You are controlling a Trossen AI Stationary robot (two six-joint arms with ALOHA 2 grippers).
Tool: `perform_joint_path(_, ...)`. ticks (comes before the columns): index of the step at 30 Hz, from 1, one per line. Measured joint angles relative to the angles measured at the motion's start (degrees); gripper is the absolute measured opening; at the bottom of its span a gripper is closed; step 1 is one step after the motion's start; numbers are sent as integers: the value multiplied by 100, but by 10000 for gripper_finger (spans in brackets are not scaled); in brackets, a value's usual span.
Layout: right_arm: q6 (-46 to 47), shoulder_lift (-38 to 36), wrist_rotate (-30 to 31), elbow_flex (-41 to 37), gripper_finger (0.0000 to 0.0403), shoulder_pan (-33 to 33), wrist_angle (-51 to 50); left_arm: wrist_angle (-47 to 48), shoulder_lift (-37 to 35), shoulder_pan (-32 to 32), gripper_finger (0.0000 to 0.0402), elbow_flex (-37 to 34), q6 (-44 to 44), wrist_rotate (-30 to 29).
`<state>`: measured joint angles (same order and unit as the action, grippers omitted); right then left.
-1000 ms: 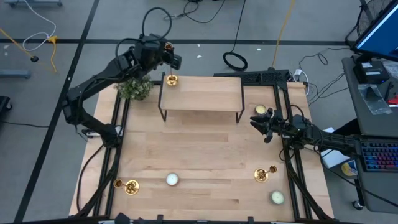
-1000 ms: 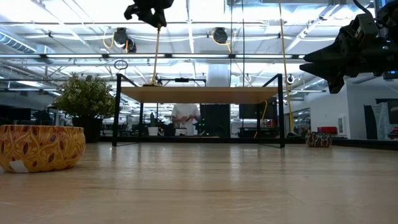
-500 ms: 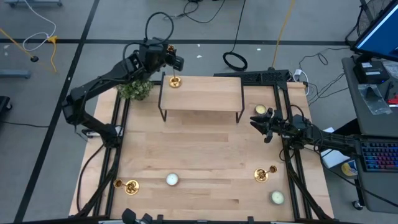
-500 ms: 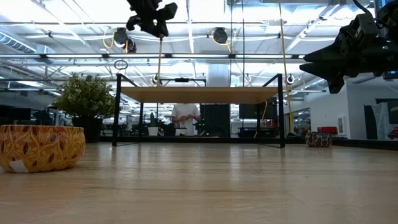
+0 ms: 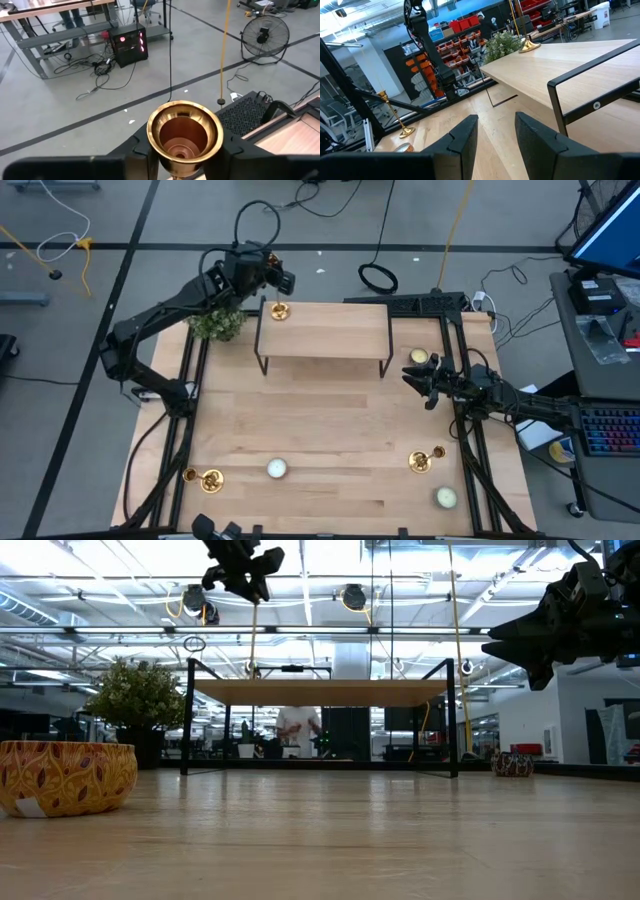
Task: Pick & Place candle stick holders
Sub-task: Put the top left gold candle holder on the shelf
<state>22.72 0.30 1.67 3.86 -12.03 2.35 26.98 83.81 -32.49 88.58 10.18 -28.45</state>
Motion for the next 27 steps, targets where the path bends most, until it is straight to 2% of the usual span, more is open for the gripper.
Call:
perform_joint_path(13,4,-2,2,2,126,0,0,208,-39,0,148,-4,70,0)
perform_joint_path(27,18,-2,2,1,126,0,0,318,-226,69,126,-4,173,17)
